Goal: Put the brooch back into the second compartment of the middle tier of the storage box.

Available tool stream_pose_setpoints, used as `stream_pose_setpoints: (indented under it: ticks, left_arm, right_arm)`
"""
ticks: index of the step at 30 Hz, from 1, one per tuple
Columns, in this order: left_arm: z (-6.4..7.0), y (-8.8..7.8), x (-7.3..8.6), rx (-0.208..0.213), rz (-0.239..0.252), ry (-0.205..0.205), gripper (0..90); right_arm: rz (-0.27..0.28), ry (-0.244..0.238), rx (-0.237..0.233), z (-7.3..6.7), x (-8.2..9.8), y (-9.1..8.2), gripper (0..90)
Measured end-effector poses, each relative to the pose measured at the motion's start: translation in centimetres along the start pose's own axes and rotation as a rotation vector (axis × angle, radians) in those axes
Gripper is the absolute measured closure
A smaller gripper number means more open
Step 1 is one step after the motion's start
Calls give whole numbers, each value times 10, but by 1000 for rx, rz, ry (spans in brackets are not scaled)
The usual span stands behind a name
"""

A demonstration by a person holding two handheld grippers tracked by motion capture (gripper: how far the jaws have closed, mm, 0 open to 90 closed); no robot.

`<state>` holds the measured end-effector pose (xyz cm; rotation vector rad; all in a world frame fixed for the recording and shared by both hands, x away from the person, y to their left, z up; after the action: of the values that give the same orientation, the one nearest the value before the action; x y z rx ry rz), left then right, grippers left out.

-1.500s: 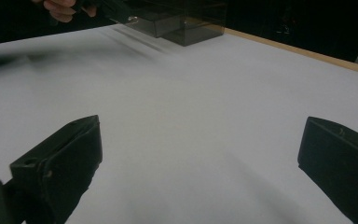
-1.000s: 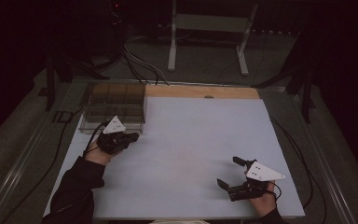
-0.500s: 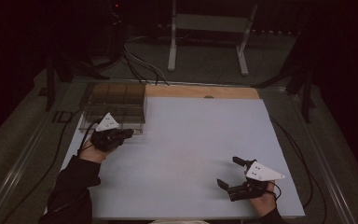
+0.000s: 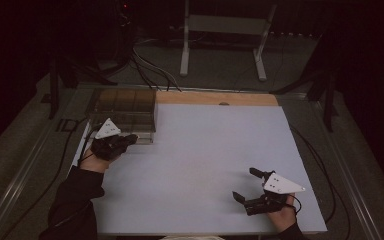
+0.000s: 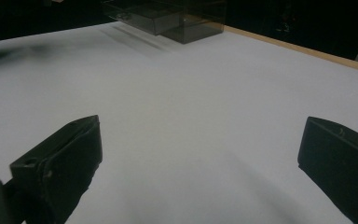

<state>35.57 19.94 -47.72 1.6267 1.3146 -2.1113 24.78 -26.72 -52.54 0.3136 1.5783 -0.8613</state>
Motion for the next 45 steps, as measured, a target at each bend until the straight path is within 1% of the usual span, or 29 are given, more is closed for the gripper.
stream_pose_setpoints:
  ticks: [5, 11, 13, 20, 23, 28, 32, 35, 36, 43, 44, 45]
  left_arm:
    - [-7, -3, 3, -17, 12, -24, 875]
    - [-16, -7, 5, -54, 19, -45, 875]
    - [-19, -9, 7, -51, 19, -50, 875]
    - [-31, -12, 11, -95, 25, -81, 875]
    - [-35, -12, 14, -115, 22, -91, 875]
    - [-41, -9, 19, -138, 7, -100, 875]
    - [-47, -8, 22, -157, 12, -118, 874]
    - [-52, -7, 23, -167, 21, -132, 874]
    - [-54, -7, 23, -163, 21, -139, 874]
    - [-63, -2, 26, -180, 20, -159, 874]
    - [-64, -1, 26, -187, 22, -160, 874]
    - [-65, 0, 27, -187, 25, -168, 874]
  right_arm:
    - [-1, -2, 1, 0, 0, 0, 0]
    - [0, 0, 1, 0, 0, 0, 0]
    - [-1, -1, 2, 0, 0, 0, 0]
    - [-3, -2, 3, 0, 0, 0, 0]
    - [-2, -2, 2, 0, 0, 1, 0]
    - [-7, -2, 0, 0, 0, 1, 0]
    - [-7, -2, 1, 0, 0, 1, 0]
    - [-12, -2, -1, 0, 1, 1, 0]
    - [-13, -2, -1, -1, 1, 2, 0]
    - [-14, -8, 1, -1, 1, 2, 0]
    - [-13, -5, 1, -1, 1, 2, 0]
    - [-14, -7, 2, -1, 1, 2, 0]
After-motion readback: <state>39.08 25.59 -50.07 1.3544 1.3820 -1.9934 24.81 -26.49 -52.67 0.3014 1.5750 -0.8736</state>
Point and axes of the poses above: each handheld gripper's, and its own axes: y roughly forward along the jaws, x roughly out of its underside, z roughly to its right, the point moved 2 cm from there along y, roughly forward along the jaws, and after that the axes turned 3 degrees about x, right-handed, at the moved point
